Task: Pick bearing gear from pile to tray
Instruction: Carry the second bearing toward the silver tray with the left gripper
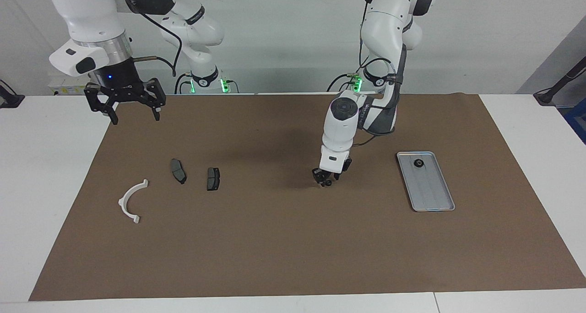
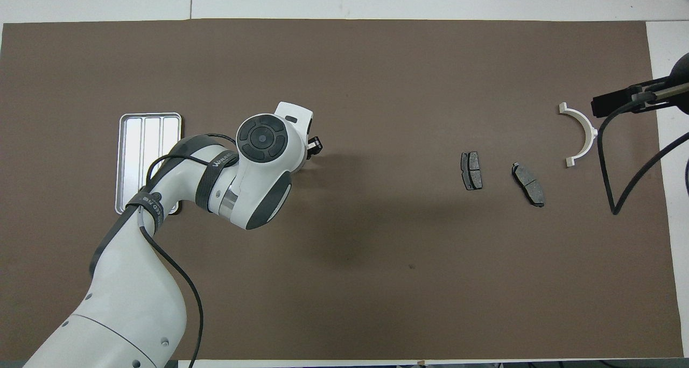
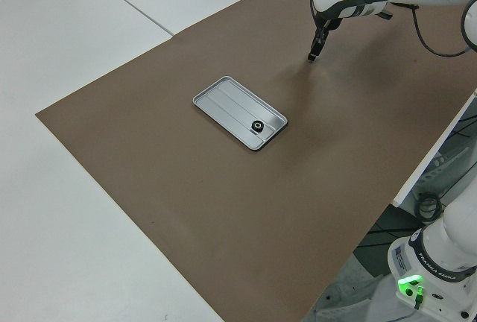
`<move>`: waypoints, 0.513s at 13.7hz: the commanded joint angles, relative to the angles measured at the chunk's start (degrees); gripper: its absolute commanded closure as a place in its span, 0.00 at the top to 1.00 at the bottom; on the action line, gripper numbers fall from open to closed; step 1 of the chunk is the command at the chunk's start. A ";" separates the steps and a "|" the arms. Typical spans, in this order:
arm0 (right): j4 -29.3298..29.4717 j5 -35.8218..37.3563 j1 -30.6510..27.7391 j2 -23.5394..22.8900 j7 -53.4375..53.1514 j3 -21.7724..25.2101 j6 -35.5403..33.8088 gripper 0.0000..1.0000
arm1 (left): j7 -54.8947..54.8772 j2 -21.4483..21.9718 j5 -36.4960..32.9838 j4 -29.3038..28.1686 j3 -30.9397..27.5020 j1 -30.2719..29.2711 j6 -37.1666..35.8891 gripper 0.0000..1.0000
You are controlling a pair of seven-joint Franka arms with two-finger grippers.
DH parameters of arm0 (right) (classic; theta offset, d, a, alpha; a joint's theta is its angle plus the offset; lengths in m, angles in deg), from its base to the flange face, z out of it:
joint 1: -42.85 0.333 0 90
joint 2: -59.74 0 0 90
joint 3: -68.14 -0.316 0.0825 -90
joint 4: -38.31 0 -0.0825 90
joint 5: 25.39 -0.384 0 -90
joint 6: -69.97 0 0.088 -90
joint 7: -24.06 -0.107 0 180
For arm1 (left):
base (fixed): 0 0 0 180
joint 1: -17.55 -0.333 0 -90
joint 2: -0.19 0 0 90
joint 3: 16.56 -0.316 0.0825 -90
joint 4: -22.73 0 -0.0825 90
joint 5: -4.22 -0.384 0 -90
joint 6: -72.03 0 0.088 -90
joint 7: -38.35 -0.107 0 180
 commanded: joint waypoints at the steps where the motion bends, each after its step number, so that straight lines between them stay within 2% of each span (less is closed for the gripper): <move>1: -1.88 -0.31 -1.47 0.74 -0.24 -0.59 1.83 1.00 | 1.25 -0.48 -0.99 -0.81 -0.85 0.87 2.00 0.56; 4: -1.79 -1.01 -1.47 0.12 -4.44 -0.59 1.57 1.00 | 1.25 -0.57 -0.99 -0.72 -0.85 0.87 2.44 0.54; 6: -1.87 -2.24 -1.47 0.12 -7.62 -0.59 1.13 1.00 | 1.25 -0.57 -0.99 -0.72 -0.85 0.87 2.62 0.48; 7: -1.96 -2.24 -1.55 0.12 -7.54 -0.59 1.13 1.00 | 1.34 -0.57 -0.99 -0.72 -0.85 0.87 2.53 0.40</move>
